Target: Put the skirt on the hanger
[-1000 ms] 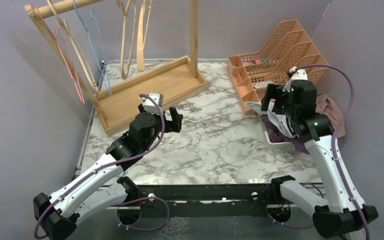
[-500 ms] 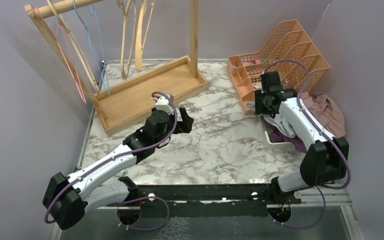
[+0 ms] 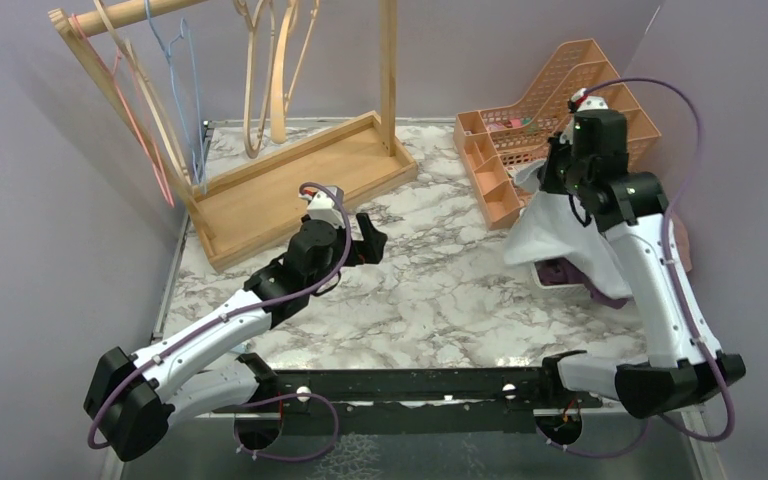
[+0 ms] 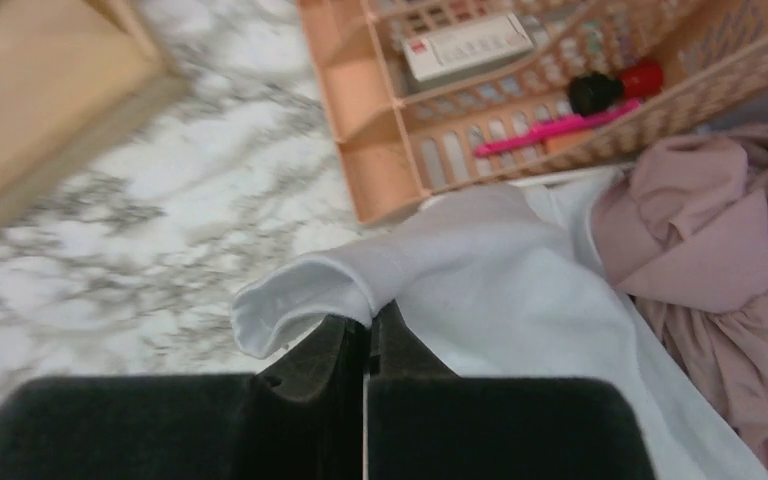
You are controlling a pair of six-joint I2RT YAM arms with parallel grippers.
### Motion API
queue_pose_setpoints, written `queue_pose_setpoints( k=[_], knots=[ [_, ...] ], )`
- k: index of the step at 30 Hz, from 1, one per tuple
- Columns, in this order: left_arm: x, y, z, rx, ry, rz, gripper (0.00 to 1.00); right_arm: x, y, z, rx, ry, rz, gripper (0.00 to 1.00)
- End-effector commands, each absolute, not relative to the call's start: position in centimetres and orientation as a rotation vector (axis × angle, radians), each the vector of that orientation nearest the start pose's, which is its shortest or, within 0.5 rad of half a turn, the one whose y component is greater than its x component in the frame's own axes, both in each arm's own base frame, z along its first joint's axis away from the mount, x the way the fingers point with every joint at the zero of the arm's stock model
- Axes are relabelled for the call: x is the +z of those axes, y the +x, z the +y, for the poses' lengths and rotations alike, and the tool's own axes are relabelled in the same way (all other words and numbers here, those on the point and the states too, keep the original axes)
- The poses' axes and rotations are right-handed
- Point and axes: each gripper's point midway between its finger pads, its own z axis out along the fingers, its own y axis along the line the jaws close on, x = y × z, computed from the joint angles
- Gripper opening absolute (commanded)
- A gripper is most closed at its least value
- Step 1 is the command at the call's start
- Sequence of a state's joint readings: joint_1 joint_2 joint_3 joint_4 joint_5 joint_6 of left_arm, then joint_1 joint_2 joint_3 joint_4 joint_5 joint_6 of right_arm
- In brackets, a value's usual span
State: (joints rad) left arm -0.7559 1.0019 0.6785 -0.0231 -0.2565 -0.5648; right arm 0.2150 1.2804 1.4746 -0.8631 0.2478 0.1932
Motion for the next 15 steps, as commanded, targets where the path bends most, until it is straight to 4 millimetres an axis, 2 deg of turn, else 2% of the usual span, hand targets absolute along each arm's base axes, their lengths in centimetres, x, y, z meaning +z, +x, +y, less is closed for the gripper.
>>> queue_pose_setpoints(
  k=[1,4,7,11,15],
  knots=[
    [22.5,27.9,-22.0,-0.657,-0.079,1.895,0.99,34.8,31.0,8.9,0.334,0.011,2.125,0.01],
    [22.8,28.0,-22.1,-0.655,-0.092,1.904,0.99,35.3,28.9,12.0,0.553,-0.068,2.148,0.01],
    [22.8,28.0,-22.0,-0.646,-0.112,1.926,0.99,33.7,27.3,14.1,0.719,-0.125,2.211,0.01],
    [22.2,27.9,-21.0,-0.598,-0.156,1.962,0.99,29.4,25.7,16.8,0.887,-0.186,2.324,0.01],
    [20.8,27.5,-19.4,-0.516,-0.212,2.008,0.99,23.5,24.6,21.4,0.912,-0.265,2.451,0.01]
  ],
)
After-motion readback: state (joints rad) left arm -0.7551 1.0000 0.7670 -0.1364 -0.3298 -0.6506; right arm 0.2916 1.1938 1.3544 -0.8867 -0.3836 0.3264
